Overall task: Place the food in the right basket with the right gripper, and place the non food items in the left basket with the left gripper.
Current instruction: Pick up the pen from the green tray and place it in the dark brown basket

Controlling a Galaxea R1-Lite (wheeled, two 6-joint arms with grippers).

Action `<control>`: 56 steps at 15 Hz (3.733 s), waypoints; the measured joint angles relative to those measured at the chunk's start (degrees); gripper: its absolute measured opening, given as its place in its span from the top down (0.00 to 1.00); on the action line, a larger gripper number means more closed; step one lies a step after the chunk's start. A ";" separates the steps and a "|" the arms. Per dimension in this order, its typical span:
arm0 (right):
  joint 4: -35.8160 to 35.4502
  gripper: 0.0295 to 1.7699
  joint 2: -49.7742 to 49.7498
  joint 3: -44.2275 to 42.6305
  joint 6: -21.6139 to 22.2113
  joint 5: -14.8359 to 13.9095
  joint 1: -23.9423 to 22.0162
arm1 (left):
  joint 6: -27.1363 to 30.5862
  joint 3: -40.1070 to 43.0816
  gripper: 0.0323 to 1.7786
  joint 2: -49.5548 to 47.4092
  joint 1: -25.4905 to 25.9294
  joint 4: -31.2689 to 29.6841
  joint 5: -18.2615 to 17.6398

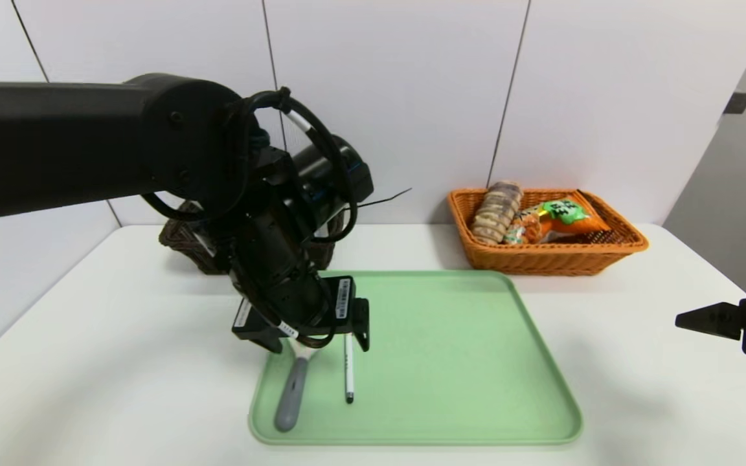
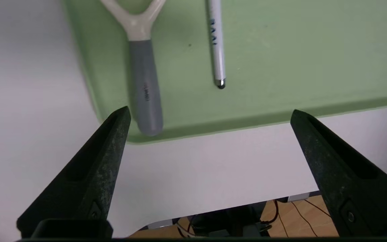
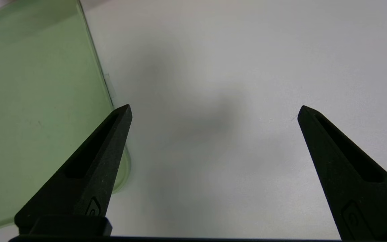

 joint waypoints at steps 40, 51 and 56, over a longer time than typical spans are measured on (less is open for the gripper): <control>-0.02 0.03 -1.28 3.72 -0.07 2.90 -0.05 | -0.20 -7.55 0.05 16.46 -3.41 -5.42 5.16; -0.02 0.03 -1.57 3.72 0.00 2.90 -0.05 | -0.11 -7.55 0.05 17.07 -3.44 -5.14 6.67; -0.09 0.03 -1.66 4.13 -0.07 2.88 -0.06 | -0.18 -7.55 0.31 17.29 -3.46 -5.36 6.69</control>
